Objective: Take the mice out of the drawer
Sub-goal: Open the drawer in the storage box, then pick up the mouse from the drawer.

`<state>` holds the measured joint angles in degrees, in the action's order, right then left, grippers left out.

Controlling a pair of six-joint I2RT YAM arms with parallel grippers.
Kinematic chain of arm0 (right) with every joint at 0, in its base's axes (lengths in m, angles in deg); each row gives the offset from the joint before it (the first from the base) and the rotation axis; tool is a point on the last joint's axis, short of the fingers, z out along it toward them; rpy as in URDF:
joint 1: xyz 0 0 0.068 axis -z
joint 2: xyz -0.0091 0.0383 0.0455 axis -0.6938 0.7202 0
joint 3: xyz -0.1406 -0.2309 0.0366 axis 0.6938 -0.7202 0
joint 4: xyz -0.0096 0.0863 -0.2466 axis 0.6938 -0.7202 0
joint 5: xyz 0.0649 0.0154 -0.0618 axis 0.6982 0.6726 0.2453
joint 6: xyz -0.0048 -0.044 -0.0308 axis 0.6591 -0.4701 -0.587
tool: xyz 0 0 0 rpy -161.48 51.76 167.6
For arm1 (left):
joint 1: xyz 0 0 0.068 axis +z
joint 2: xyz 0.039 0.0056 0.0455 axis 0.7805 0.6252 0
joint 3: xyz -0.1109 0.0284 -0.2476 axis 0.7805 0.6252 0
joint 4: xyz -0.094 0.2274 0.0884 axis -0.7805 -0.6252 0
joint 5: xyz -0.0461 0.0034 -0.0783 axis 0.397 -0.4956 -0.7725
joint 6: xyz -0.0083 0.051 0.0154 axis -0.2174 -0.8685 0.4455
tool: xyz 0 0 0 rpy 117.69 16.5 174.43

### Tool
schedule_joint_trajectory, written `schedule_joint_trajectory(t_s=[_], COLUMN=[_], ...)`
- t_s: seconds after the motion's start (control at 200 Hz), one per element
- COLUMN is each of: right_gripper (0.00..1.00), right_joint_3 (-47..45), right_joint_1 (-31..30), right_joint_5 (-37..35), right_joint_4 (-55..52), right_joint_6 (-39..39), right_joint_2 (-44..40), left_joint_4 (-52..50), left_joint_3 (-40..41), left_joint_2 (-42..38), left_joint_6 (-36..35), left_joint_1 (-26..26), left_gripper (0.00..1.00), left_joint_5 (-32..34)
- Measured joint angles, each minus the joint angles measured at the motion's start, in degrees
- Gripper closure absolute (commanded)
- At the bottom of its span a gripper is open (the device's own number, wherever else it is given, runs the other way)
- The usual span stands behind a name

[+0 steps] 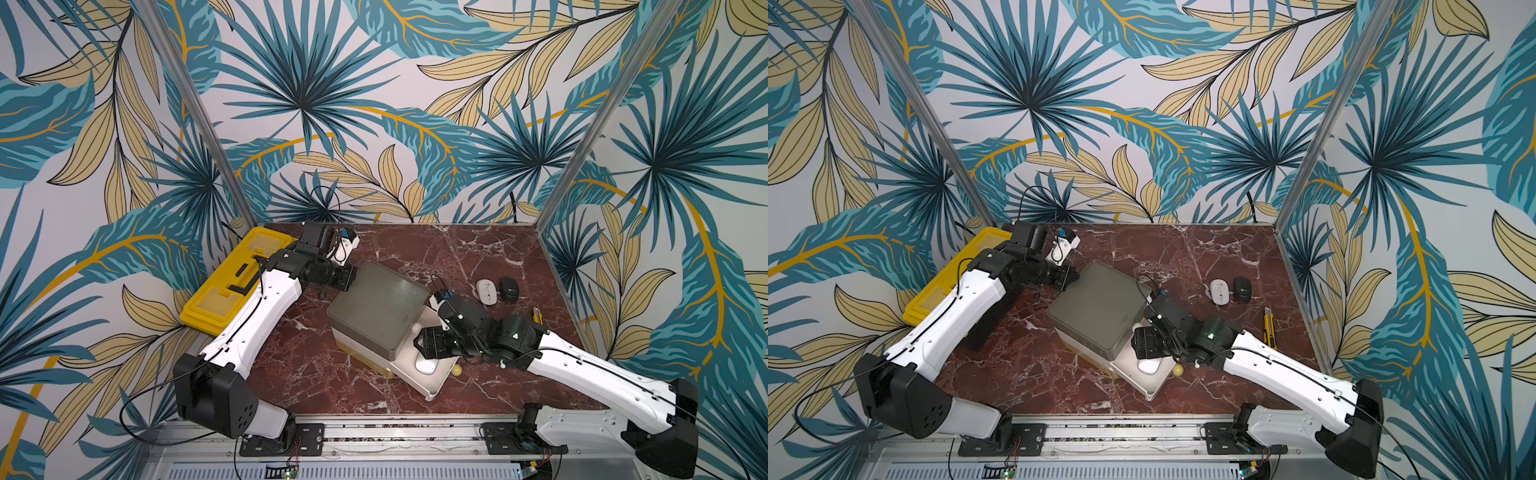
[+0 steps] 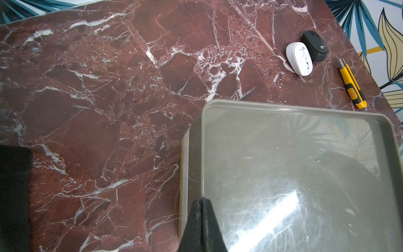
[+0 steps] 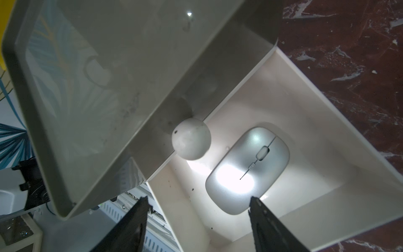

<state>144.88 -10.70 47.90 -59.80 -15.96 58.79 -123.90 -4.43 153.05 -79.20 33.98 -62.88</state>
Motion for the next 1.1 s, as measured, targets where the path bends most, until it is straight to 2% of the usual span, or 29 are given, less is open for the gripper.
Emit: schedule_joint_trajectory(t_s=[0.14,0.321,0.541,0.791,0.962,1.102], right_gripper=[0.01,0.01,0.01,0.01,0.01,0.09], right_joint_3=[-0.02,-1.57,-8.52,-8.15,-7.28,-6.99], right_joint_1=[-0.66,-0.79,-0.81,-1.16,-1.36,-1.57], right_joint_5=[-3.93,-6.91,-8.63,-8.24,-8.22,-8.22], right_joint_4=[-1.2,-1.33,3.65,9.46,8.63,8.46], right_joint_6=[2.58,6.36,12.35,15.3,15.82,16.7], right_joint_2=[-0.11,0.02,1.88,7.91,10.12,10.64], left_joint_4=[-0.09,-0.76,-1.29,-1.51,-1.51,-1.46], left_joint_3=[0.02,0.17,0.17,0.17,0.17,0.17], left_joint_2=[-0.11,-0.61,-0.9,-0.94,-0.96,-0.98], left_joint_6=[0.0,0.22,0.42,0.44,0.44,0.46], left_joint_1=[0.04,0.28,0.33,0.44,0.44,0.44], left_gripper=[1.0,1.0,1.0,1.0,1.0,1.0], left_joint_5=[-0.17,0.11,0.2,0.22,0.15,0.0])
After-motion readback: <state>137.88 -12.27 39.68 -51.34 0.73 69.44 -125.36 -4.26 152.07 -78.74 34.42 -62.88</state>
